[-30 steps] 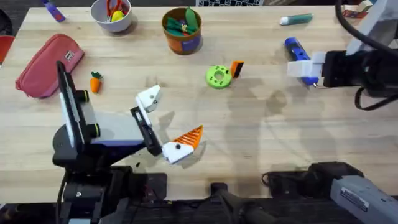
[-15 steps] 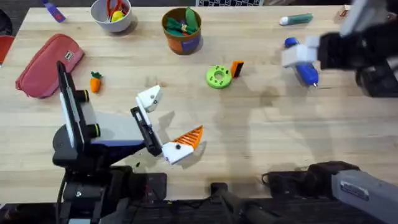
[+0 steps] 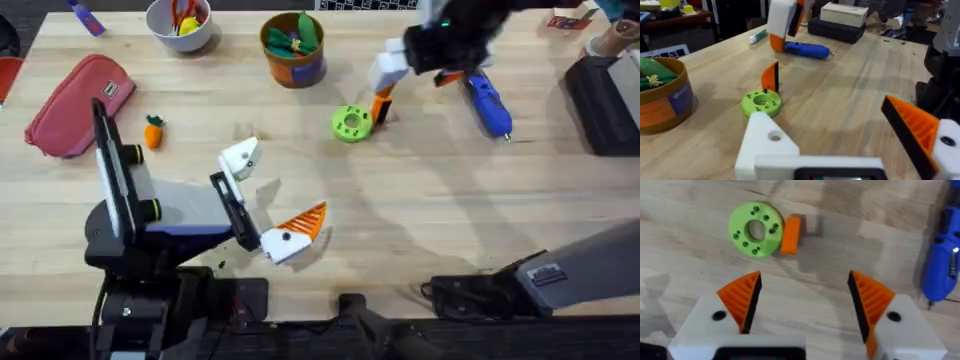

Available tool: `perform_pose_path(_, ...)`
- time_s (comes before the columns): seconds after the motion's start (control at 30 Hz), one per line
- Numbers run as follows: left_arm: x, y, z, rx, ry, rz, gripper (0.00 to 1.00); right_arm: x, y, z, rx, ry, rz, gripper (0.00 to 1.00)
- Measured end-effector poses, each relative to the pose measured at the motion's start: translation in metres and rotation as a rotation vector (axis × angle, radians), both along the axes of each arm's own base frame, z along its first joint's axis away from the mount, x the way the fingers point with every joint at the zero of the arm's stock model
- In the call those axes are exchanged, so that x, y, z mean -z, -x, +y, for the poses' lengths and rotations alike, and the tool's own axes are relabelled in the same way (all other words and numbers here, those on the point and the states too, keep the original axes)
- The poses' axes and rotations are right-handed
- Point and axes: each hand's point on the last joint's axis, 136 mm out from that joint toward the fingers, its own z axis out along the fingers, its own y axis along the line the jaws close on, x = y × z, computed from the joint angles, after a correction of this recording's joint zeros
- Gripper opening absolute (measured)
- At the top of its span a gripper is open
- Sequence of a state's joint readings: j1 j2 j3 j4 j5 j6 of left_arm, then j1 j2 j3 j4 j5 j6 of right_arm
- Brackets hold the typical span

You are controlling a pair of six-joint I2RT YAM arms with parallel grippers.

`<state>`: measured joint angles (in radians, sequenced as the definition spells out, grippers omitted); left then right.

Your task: Pick up the gripper from the table and insert it into the empty holder that is missing its gripper. Then pick up a screw, insert it into the mounting hole, and use the screwdriver to tighten it. Finally, clean up the table by picking up the vegetable and placing it into the bucket.

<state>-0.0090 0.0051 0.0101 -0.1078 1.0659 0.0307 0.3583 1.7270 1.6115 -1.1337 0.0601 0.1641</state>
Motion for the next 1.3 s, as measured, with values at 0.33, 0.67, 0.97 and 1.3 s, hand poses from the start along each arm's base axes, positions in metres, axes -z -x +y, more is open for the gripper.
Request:
perform_pose_path(0.33,0.000,0.001,0.000,0.004,0.000,0.000,0.999,0.039,-0.015,0.020,0.034,0.016,0.069,0.994)
perform_pose_path(0.67,0.000,0.001,-0.001,0.008,0.001,0.001,0.999,0.070,-0.028,0.025,0.047,0.027,0.101,0.898)
perform_pose_path(0.97,0.000,0.001,-0.001,0.008,0.001,0.001,0.999,0.074,-0.028,0.025,0.061,0.029,0.109,0.151)
perform_pose_path(1.3,0.000,0.001,-0.001,0.008,0.001,0.001,0.999,0.074,-0.029,0.025,0.066,0.028,0.107,0.012)
